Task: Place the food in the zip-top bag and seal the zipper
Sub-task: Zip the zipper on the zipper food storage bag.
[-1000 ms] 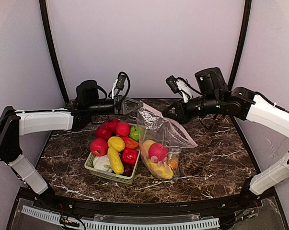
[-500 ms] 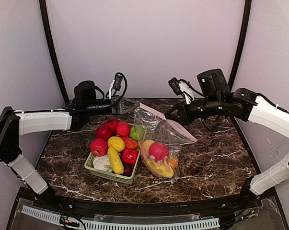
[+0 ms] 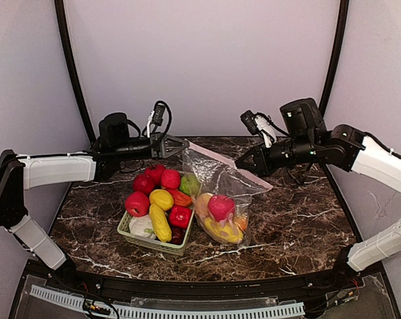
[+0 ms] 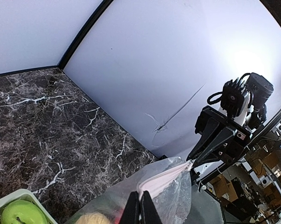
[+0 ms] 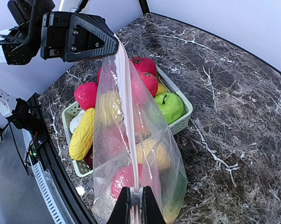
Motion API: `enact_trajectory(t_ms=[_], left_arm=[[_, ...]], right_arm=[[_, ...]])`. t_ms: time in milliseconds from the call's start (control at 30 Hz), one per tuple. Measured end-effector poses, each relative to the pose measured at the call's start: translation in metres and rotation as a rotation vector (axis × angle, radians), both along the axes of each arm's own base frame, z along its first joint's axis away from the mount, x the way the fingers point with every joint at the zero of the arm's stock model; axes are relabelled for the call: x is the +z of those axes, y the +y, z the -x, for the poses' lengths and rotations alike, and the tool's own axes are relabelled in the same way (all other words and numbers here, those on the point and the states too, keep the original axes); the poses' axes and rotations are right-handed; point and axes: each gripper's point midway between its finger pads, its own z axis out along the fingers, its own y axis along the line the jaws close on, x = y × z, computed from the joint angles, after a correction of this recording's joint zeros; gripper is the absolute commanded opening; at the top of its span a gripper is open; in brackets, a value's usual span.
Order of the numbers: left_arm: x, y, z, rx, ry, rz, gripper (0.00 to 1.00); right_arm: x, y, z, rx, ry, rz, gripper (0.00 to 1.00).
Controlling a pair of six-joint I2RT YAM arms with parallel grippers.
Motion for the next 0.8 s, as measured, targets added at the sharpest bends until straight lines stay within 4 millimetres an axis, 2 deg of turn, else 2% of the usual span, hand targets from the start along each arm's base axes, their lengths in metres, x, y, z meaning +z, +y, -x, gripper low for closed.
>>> enact_trajectory(t_ms=[367, 800], left_arm=[[-0.012, 0.011, -0.009, 0.039, 0.042, -0.005, 0.01], [-0.013, 0.012, -0.010, 0.044, 0.048, -0.002, 0.01]], right_arm=[[-0.011, -0.009, 0.003, -0.012, 0.034, 0.037, 0.00], [-0.015, -0.026, 0.018, -0.022, 0.075, 0.062, 0.00]])
